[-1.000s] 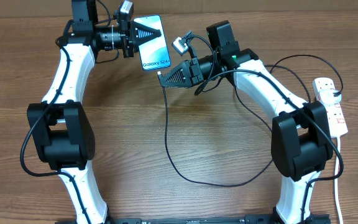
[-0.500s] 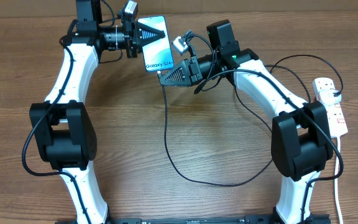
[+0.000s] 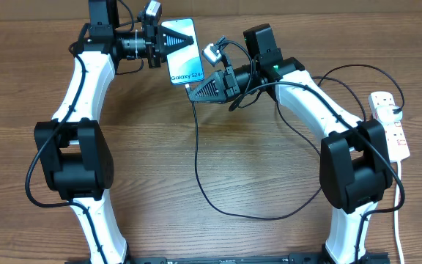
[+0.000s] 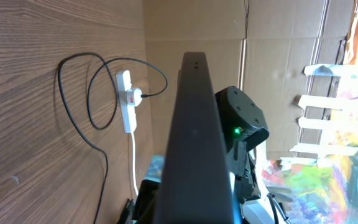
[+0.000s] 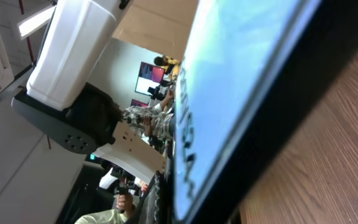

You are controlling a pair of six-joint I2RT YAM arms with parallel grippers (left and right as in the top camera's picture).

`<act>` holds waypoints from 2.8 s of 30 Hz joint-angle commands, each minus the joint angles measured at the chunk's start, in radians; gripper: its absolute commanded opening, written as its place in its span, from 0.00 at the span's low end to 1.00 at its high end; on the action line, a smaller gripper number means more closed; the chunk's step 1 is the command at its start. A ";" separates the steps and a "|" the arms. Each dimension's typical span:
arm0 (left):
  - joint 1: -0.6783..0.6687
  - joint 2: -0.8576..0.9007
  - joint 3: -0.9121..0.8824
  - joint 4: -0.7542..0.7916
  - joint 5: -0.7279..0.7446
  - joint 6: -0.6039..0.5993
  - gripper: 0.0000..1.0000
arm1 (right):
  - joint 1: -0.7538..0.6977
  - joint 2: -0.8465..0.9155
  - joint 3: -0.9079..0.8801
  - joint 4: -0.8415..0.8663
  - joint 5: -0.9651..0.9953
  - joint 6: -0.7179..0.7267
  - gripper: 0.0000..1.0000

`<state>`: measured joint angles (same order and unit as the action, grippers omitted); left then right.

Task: Plug charger to phone and switch on socket

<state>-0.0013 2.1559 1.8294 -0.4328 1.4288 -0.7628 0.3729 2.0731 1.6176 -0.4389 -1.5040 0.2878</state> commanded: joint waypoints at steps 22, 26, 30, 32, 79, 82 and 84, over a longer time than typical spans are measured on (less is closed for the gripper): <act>0.009 -0.032 0.006 0.003 0.056 0.022 0.04 | -0.003 -0.028 0.011 -0.001 0.042 0.001 0.04; 0.010 -0.032 0.006 0.003 0.056 0.022 0.04 | -0.003 -0.028 0.011 -0.001 0.009 0.001 0.04; 0.014 -0.032 0.006 0.003 0.055 0.023 0.04 | -0.003 -0.028 0.011 0.000 0.010 0.001 0.04; 0.014 -0.032 0.006 0.003 0.054 0.023 0.04 | -0.003 -0.028 0.011 0.000 0.010 0.001 0.04; 0.014 -0.032 0.006 -0.009 -0.014 -0.070 0.04 | -0.026 -0.028 0.011 0.046 0.063 0.079 0.04; 0.013 -0.032 0.006 -0.012 -0.021 -0.077 0.04 | -0.026 -0.028 0.011 0.054 0.063 0.082 0.04; 0.012 -0.032 0.006 -0.012 -0.021 -0.076 0.04 | -0.026 -0.028 0.011 0.057 0.063 0.084 0.04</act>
<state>0.0154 2.1559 1.8294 -0.4446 1.3811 -0.8143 0.3477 2.0731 1.6176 -0.3885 -1.4574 0.3584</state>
